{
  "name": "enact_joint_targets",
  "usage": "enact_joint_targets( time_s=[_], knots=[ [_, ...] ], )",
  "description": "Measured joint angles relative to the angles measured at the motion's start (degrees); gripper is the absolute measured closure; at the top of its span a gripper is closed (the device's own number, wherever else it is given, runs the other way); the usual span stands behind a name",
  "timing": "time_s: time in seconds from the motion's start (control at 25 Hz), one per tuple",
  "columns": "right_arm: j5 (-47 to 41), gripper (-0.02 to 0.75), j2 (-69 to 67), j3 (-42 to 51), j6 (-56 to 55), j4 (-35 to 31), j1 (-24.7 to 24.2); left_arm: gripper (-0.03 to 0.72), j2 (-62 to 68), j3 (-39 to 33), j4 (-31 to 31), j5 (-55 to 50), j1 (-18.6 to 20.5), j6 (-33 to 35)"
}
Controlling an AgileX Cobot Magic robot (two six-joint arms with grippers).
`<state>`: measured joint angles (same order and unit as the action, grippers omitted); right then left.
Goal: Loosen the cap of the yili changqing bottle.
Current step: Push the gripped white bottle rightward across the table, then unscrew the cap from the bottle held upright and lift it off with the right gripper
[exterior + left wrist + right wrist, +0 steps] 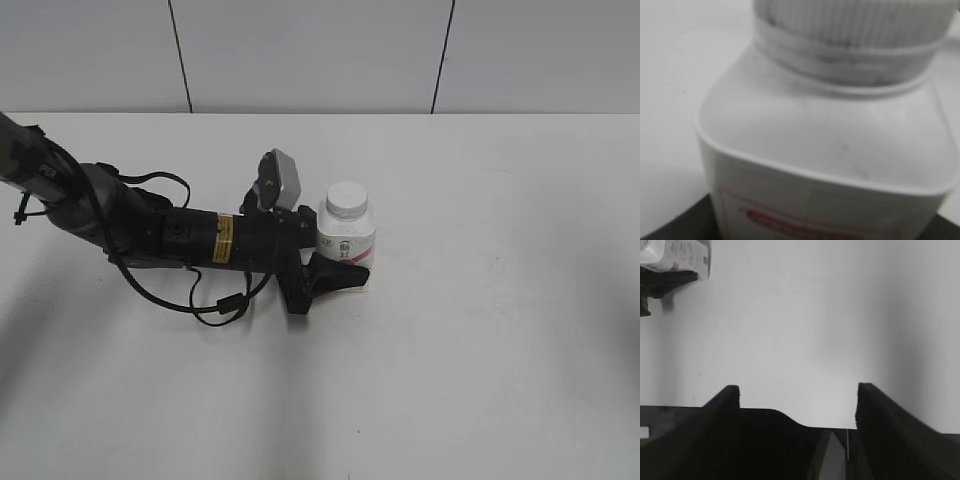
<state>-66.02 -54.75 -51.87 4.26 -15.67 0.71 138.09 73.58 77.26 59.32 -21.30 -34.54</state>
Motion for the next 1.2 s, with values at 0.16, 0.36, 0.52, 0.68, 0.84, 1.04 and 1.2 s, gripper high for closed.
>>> enact_joint_targets(
  time_s=[0.16,0.36,0.52,0.68,0.84,1.04,1.2],
  knots=[
    [-1.88,0.173,-12.28,-7.04,-1.10,-3.28,0.69,0.258,0.00,0.00,-0.05,0.07,0.00,0.12],
    [0.29,0.173,-22.67,-12.64,-5.60,-3.75,7.27,0.258,0.00,0.00,-0.39,0.02,0.00,0.12],
    [3.19,0.173,-29.24,-15.69,-7.01,-4.76,12.67,0.258,0.00,0.00,-0.88,-0.21,-0.04,0.12],
    [8.96,0.173,-31.35,-16.07,-7.08,-7.42,13.95,0.258,0.00,0.00,-1.06,-0.27,-0.04,0.20],
    [13.74,0.173,-32.60,-17.08,-4.98,-10.91,13.95,0.258,0.00,0.00,-1.19,-0.27,-0.04,0.28],
    [11.36,0.173,-38.14,-21.78,-7.95,-11.45,15.04,0.260,0.00,0.00,-1.31,-0.77,-0.16,0.28],
    [7.87,0.173,-43.16,-27.78,-14.36,-5.49,18.12,0.260,0.00,0.00,-1.37,-0.87,-0.17,0.28]
  ],
)
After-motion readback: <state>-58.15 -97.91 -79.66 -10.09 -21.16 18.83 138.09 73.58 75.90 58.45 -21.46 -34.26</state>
